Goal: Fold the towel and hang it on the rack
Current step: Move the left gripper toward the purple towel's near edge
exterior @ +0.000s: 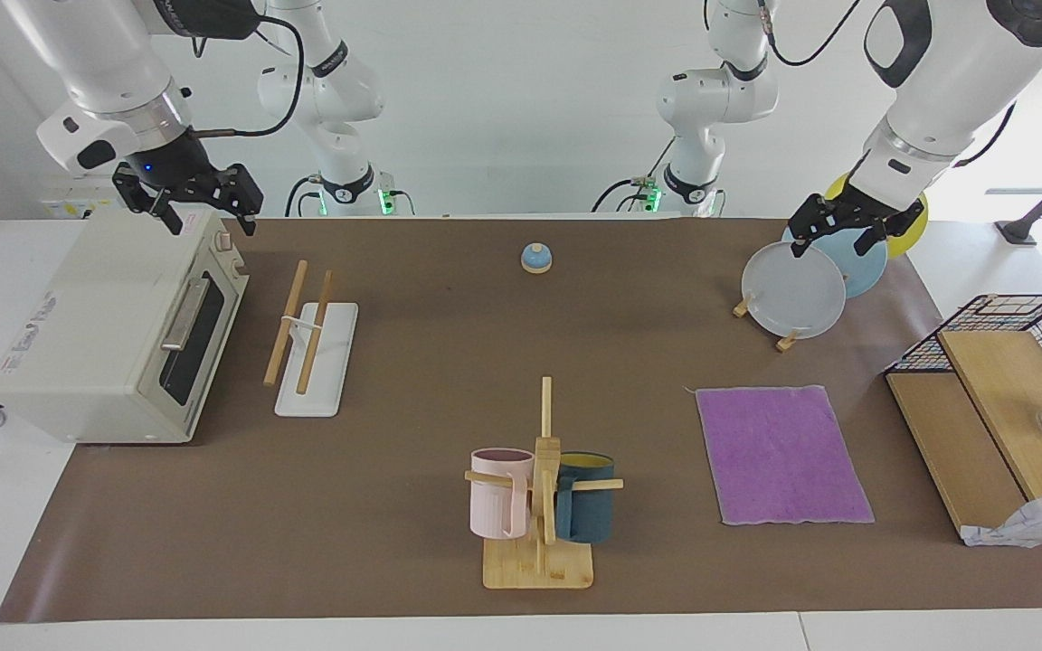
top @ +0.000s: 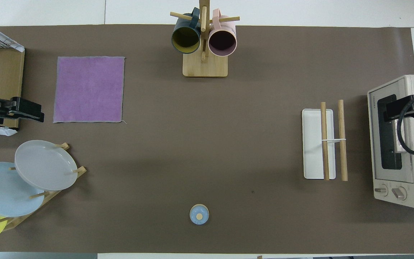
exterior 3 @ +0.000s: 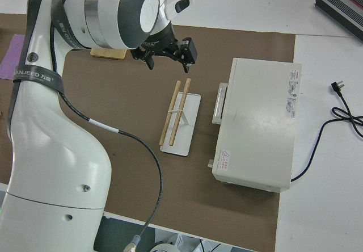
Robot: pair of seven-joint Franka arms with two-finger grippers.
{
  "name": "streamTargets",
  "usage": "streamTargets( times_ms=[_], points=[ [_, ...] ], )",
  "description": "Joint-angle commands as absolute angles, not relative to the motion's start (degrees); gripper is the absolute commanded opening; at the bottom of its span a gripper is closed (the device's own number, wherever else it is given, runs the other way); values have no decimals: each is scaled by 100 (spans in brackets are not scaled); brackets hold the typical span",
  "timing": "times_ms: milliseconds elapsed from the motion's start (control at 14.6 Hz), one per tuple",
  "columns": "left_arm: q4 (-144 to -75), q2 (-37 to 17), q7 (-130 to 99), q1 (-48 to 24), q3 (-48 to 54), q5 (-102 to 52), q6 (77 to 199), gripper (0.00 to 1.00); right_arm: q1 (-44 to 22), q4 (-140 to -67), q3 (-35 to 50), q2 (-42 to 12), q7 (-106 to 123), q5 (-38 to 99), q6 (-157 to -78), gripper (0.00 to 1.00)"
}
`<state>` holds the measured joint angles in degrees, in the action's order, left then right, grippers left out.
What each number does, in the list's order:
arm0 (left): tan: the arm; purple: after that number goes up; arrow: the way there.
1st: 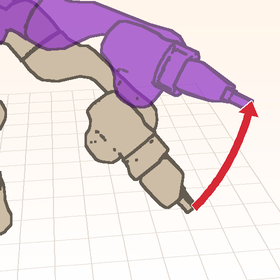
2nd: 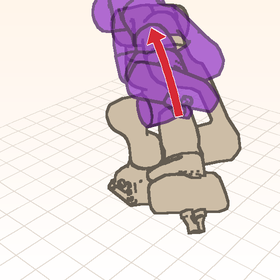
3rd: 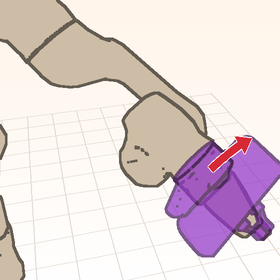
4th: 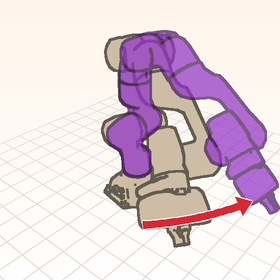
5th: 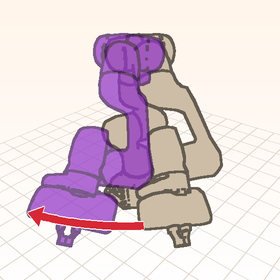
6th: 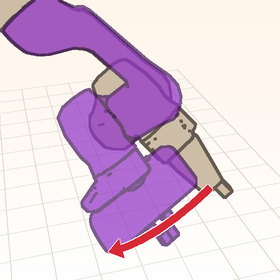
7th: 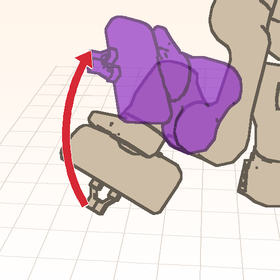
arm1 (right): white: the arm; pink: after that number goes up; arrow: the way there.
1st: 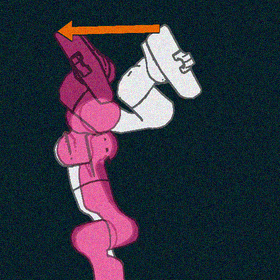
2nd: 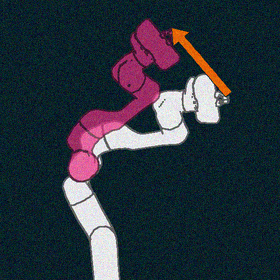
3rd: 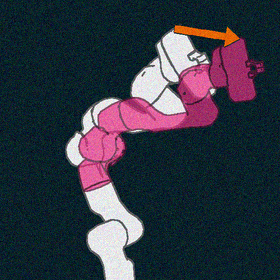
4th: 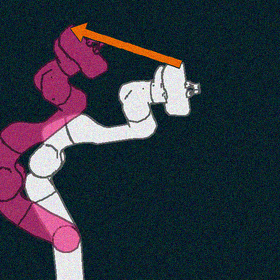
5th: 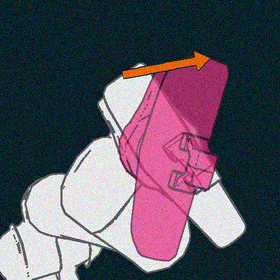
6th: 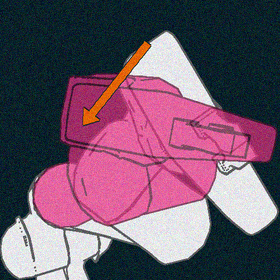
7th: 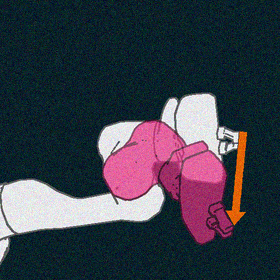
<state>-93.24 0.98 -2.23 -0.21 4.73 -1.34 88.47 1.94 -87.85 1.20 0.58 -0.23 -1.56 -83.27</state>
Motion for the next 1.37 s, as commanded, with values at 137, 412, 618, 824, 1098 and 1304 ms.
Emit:
streamTargets(
  times_ms=[137, 412, 618, 824, 1098, 1304],
  points=[
    [-9290, 132, -229, -35, 492, -88, 8921, 100, 316, -8868, 185, 114, 97, -35, -8358, 100],
    [-9386, 176, -237, 0, 492, -97, 9052, 100, 316, -8868, 185, 114, 97, -35, -8358, 100],
    [-9789, 255, -194, 79, 457, -193, 9596, 100, 316, -8868, 176, 114, 97, -26, -8358, 100],
    [-10158, 141, 192, 456, 457, -535, 10070, 100, 316, -8868, 176, 114, 97, -35, -8358, 100],
    [-10283, -648, 693, 694, 448, -615, 10860, 100, 316, -8868, 176, 114, 97, -26, -8358, 100],
    [-10440, -1142, 1482, 817, 431, -615, 11634, 100, 316, -8868, 184, 114, 97, -35, -8358, 100]
  ],
)
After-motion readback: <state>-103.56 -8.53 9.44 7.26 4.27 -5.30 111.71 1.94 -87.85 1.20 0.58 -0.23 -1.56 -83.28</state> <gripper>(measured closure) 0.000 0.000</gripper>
